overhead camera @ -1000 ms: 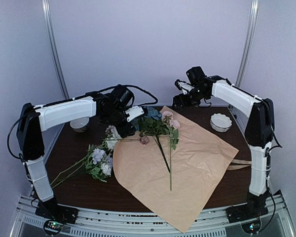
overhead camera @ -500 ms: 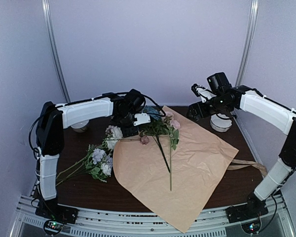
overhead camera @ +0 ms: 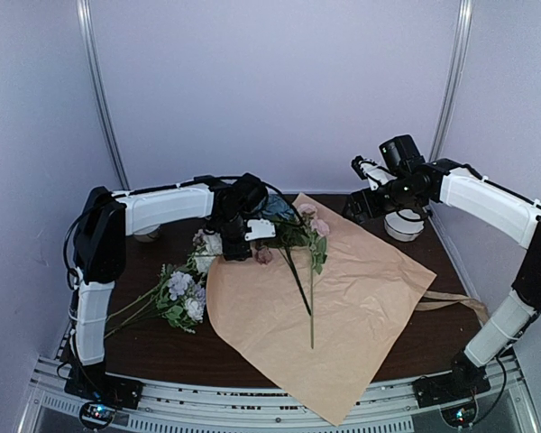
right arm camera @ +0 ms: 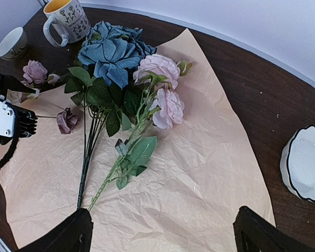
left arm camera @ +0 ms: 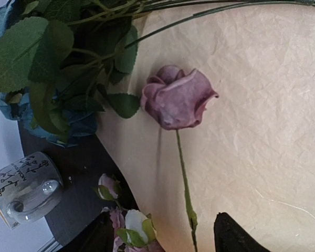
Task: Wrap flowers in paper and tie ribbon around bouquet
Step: Pick up the fake flower from the corner of the board.
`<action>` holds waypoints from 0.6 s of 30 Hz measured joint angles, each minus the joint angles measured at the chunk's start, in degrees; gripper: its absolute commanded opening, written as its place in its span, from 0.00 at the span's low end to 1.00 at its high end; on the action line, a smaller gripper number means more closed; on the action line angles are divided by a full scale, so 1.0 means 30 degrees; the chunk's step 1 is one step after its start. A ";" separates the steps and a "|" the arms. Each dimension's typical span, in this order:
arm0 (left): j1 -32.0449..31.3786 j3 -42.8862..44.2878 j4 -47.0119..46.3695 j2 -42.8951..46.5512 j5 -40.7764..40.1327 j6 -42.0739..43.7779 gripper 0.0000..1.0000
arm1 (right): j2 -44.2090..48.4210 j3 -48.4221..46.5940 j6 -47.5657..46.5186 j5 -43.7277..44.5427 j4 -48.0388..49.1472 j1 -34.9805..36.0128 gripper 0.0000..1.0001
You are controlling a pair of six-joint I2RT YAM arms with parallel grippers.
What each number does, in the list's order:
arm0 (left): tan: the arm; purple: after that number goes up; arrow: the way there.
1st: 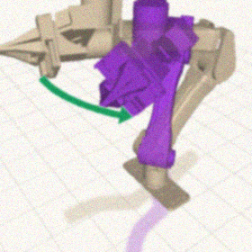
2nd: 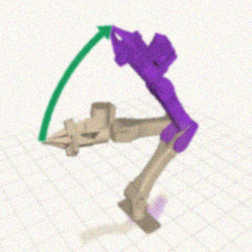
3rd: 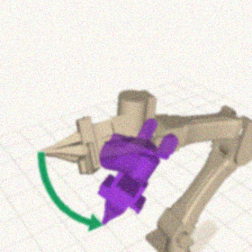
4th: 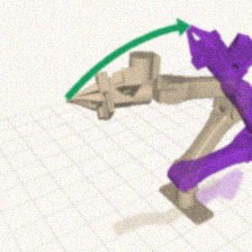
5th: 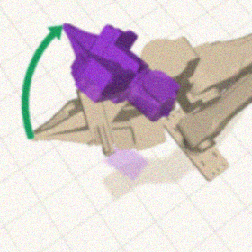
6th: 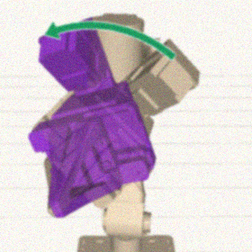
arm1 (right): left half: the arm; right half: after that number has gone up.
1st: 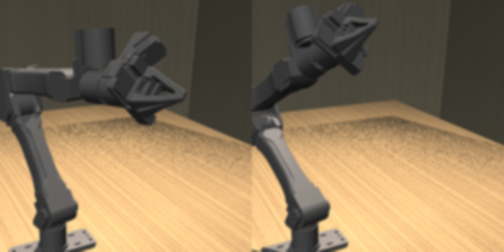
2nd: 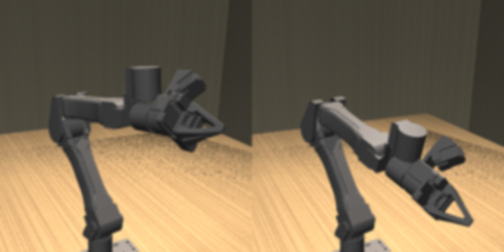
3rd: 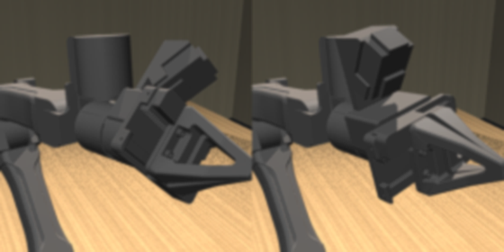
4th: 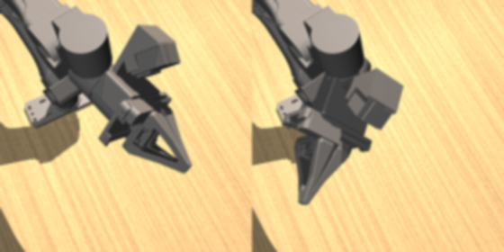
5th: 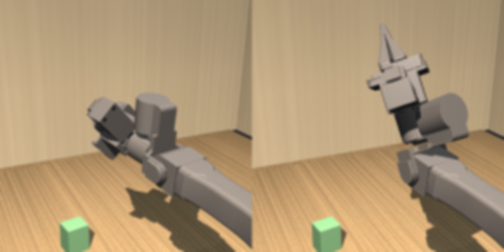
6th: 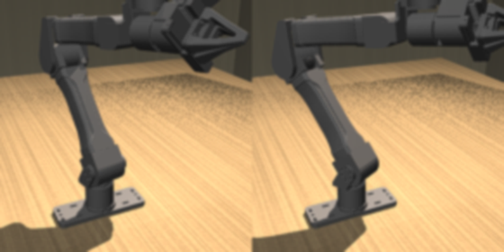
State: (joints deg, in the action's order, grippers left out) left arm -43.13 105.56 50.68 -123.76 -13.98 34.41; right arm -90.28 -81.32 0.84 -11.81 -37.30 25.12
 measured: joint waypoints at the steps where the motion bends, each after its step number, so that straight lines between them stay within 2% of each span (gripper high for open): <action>1: 0.0000 0.0000 0.0102 -0.0029 0.0306 -0.0007 0.65 | 0.0000 0.0000 0.0000 0.0044 -0.0007 -0.0007 0.95; 7: -0.0007 0.0000 0.0189 -0.0044 0.1392 -0.0124 0.53 | 0.0000 0.0095 -0.0007 0.0153 -0.0102 0.0000 0.95; 15: -0.0007 -0.0007 0.0168 -0.0867 0.0146 -0.0182 0.41 | 0.0000 0.0095 -0.0015 0.0466 -0.0138 0.0000 0.95; 17: -0.0007 -0.0007 0.0160 -0.1304 -0.0372 -0.0219 0.34 | 0.0000 0.0095 -0.0015 0.0466 -0.0153 0.0000 0.95; 18: -0.0007 -0.0007 0.0160 -0.1486 -0.0568 -0.0233 0.26 | 0.0000 0.0095 -0.0015 0.0466 -0.0160 0.0000 0.95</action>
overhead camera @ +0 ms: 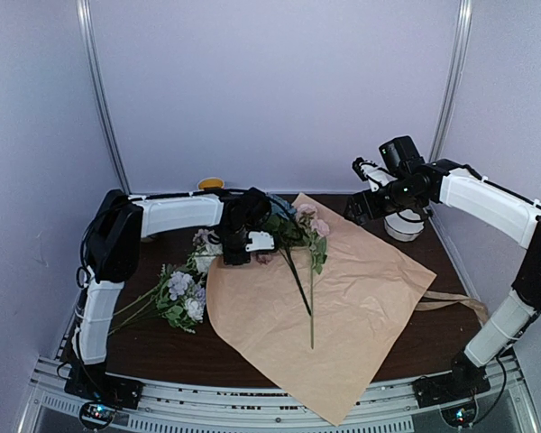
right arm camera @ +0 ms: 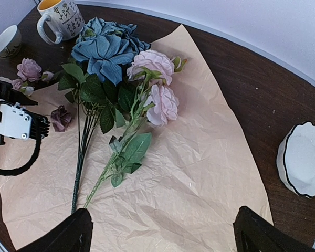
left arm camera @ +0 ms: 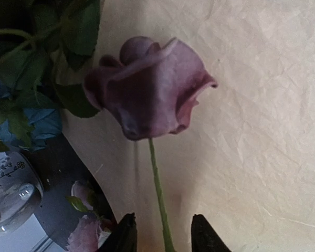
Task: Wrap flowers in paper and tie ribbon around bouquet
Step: Pick up the fake flower from the corner of the board, then pass from the left arm to the right
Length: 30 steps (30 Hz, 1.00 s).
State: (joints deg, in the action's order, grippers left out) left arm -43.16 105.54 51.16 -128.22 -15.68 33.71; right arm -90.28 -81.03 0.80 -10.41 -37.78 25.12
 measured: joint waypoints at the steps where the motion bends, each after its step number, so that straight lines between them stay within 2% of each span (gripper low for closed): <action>1: 0.0000 0.0000 0.0000 -0.0189 -0.0211 -0.0073 0.12 | 0.0000 0.0000 0.0000 0.0000 -0.0015 0.0000 0.95; 2: 0.0000 0.0000 0.0000 -0.0328 -0.0357 -0.0168 0.00 | 0.0000 0.0007 0.0000 0.0007 -0.0036 0.0000 0.95; 11: 0.0007 -0.0277 -0.0561 0.0080 -0.0525 -0.1100 0.00 | 0.0000 0.0000 0.0000 0.0007 -0.0087 0.0000 0.95; 20: 0.0073 -0.2280 -0.1472 0.5311 0.0918 -0.3031 0.00 | 0.0546 0.0036 0.0175 -0.0240 -0.0248 -0.0007 0.94; 25: 0.0211 -0.4014 -0.3424 0.9151 0.4262 -0.5078 0.00 | 0.2463 0.1093 0.0685 -0.2608 0.1035 0.0058 0.92; 30: 0.0219 -0.6863 -0.8976 1.2735 0.9020 -0.9100 0.00 | 0.6171 0.4459 0.2346 -0.6768 0.6455 0.1836 0.91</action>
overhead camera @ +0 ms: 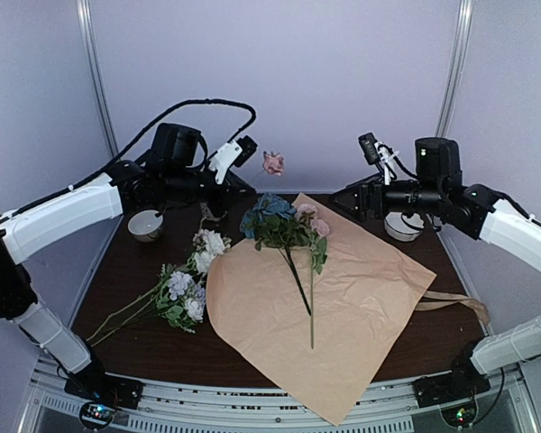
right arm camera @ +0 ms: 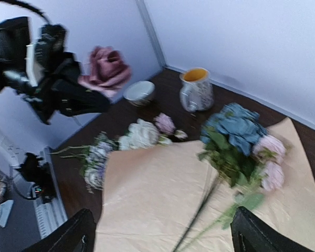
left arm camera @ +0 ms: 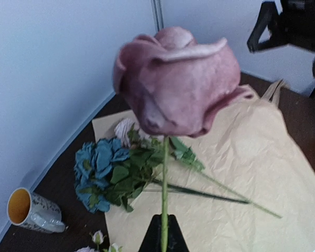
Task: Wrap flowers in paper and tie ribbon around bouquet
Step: Pass from the left arm to the right
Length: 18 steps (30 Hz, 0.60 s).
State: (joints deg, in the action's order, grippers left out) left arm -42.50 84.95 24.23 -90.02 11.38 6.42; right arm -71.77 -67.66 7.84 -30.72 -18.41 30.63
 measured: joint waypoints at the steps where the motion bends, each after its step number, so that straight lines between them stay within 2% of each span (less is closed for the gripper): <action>1: -0.0073 -0.0656 -0.1355 0.0568 0.0780 -0.0780 0.00 | 0.0670 0.0663 0.0546 -0.0707 0.1647 0.0780 0.90; 6: -0.0845 -0.3555 -0.7810 0.2390 0.3424 -0.3876 0.00 | 0.1392 0.1683 0.3308 -0.2616 0.8262 0.3898 0.79; 10: -0.1603 -0.4517 -1.0724 0.2659 0.4597 -0.5071 0.00 | 0.0364 0.1333 0.5639 -0.2980 1.1897 0.4852 0.72; 15: -0.2098 -0.5071 -1.2794 0.2688 0.5676 -0.5821 0.00 | -0.1333 0.0007 0.6827 -0.2674 1.2961 0.5421 0.68; 18: -0.2251 -0.5100 -1.3318 0.2696 0.6120 -0.5967 0.00 | -0.1938 -0.0590 0.6994 -0.2594 1.3049 0.5654 0.58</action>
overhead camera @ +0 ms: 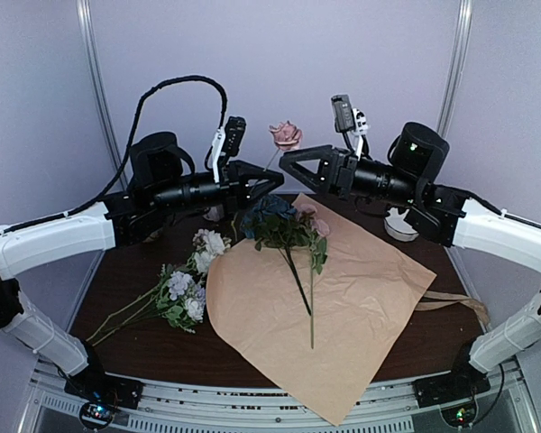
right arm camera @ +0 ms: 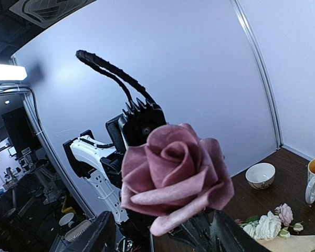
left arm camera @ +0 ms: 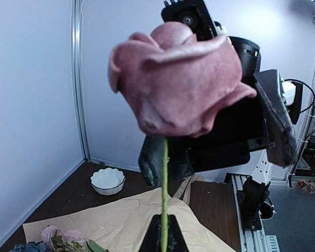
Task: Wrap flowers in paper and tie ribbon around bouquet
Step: Pass from the left arm to the right, then place the fake flower on the flattened wrapping paper.
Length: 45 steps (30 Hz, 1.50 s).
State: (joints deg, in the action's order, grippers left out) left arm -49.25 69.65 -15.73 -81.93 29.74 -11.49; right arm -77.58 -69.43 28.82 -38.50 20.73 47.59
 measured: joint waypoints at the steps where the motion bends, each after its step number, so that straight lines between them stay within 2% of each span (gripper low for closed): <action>1: -0.0036 0.0000 -0.0168 0.0000 0.0080 -0.0015 0.00 | -0.0131 -0.0197 0.0007 -0.0007 -0.0036 0.0087 0.53; 6: -0.0233 0.0000 -0.0466 0.0000 0.0539 -0.0036 0.00 | -0.0408 -0.0823 -0.0066 0.0102 -0.0015 0.0313 0.27; 8: -0.0291 0.0000 -0.0481 0.0000 0.0670 -0.0044 0.00 | -0.0423 -0.0889 0.0007 0.0182 0.0058 0.0313 0.21; 10: -0.0350 0.0000 -0.0488 0.0000 0.0750 -0.0036 0.00 | -0.0444 -0.0911 -0.0080 0.0350 0.0022 0.0328 0.20; 20: -0.0488 0.0000 -0.0386 0.0000 0.0874 0.0073 0.00 | -0.0619 -0.1158 -0.0860 0.0991 -0.1180 0.0328 0.31; 22: -0.0590 0.0000 -0.0299 0.0000 0.0889 0.0131 0.00 | -0.0801 -0.1508 -0.1173 0.1086 -0.1654 0.0335 0.27; 26: -0.0809 0.0000 -0.0160 0.0000 0.0896 0.0233 0.00 | -0.1086 -0.1872 -0.1428 0.0998 -0.2062 0.0342 0.00; 33: -0.0852 0.0000 0.0270 0.0000 0.0852 0.0357 0.00 | -0.1137 -0.1916 -0.1479 0.0867 -0.2127 0.0430 0.00; 34: -0.0852 0.0000 0.0277 -0.0007 0.0831 0.0364 0.09 | -0.1122 -0.1916 -0.1479 0.0889 -0.2142 0.0430 0.00; 35: -0.0852 0.0000 0.0284 0.0000 0.0809 0.0372 0.29 | -0.1100 -0.1916 -0.1486 0.0947 -0.2208 0.0430 0.00; 37: -0.0852 0.0000 0.0386 0.0000 0.0707 0.0510 0.62 | -0.0903 -0.1916 -0.1617 0.1195 -0.2688 0.0430 0.00; 38: -0.0874 0.0000 0.0612 0.0029 0.0583 0.0554 0.71 | -0.0729 -0.1916 -0.1712 0.1413 -0.3140 0.0393 0.00; 41: -0.0874 -0.0058 0.1639 0.0372 -0.0102 0.0699 0.82 | 0.0087 -0.1923 -0.2266 0.2375 -0.5049 0.0124 0.00; 45: -0.0860 -0.0619 0.3789 0.1967 -0.2310 0.1158 0.83 | 0.1494 -0.2339 -0.3198 0.4233 -0.9085 -0.0852 0.00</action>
State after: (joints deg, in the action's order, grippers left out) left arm -51.83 67.79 -4.36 -76.03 22.81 -8.01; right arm -73.10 -76.44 19.22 -25.80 -6.52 45.04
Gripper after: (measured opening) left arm 0.829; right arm 0.007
